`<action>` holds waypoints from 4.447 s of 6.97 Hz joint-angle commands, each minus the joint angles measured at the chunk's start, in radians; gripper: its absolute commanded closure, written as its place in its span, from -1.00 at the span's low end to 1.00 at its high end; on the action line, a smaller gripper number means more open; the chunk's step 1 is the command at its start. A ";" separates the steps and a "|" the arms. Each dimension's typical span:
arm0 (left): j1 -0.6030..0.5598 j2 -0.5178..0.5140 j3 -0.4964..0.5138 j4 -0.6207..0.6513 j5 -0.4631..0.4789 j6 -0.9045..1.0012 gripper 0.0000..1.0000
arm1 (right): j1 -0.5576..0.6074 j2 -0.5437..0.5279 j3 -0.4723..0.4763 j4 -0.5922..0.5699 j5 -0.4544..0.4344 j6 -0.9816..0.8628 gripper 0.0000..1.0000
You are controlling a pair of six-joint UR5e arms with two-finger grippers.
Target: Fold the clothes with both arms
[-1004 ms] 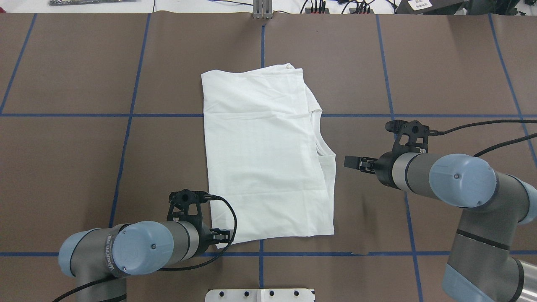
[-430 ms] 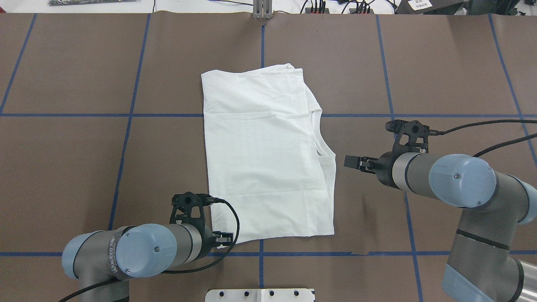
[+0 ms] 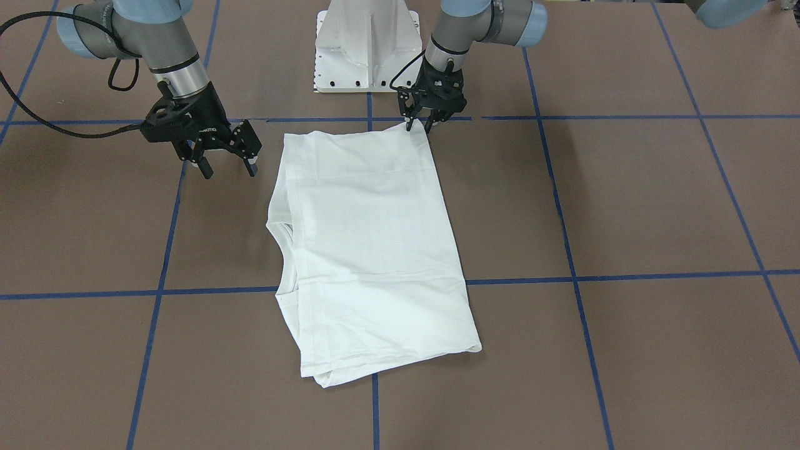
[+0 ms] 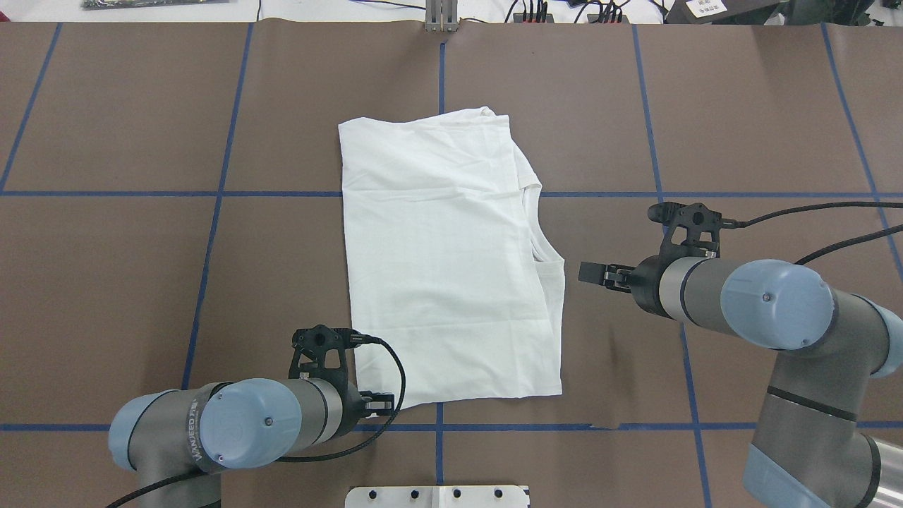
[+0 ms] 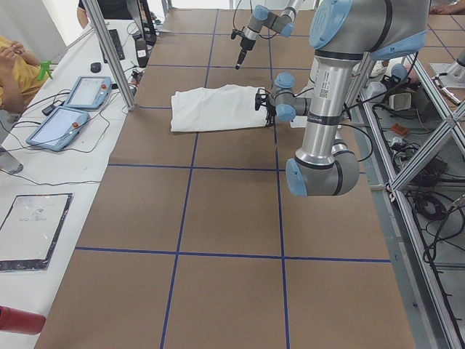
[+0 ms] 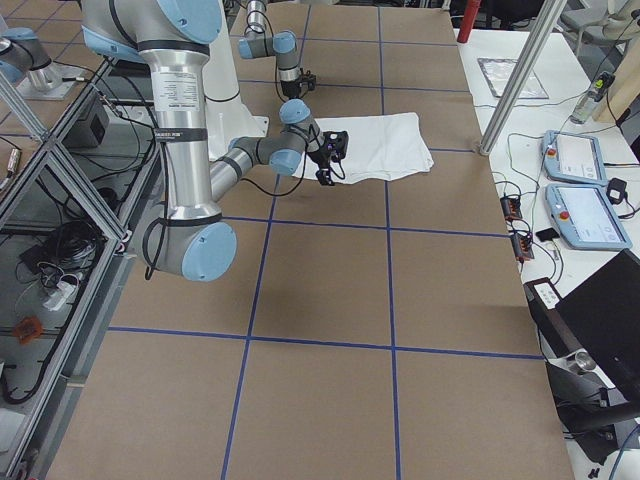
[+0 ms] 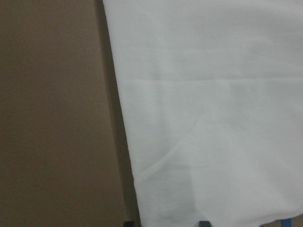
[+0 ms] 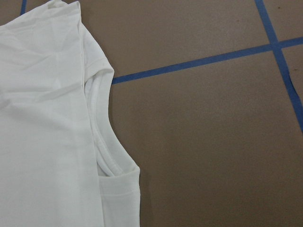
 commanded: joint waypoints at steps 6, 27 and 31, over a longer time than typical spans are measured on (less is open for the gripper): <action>-0.010 -0.003 -0.059 0.000 0.000 -0.029 1.00 | -0.153 0.064 0.004 -0.165 -0.143 0.474 -0.64; -0.009 0.005 -0.063 -0.008 0.006 -0.029 1.00 | -0.326 0.288 -0.097 -0.465 -0.193 0.759 -0.58; -0.009 0.005 -0.066 -0.008 0.005 -0.029 1.00 | -0.325 0.304 -0.111 -0.465 -0.198 0.770 -0.48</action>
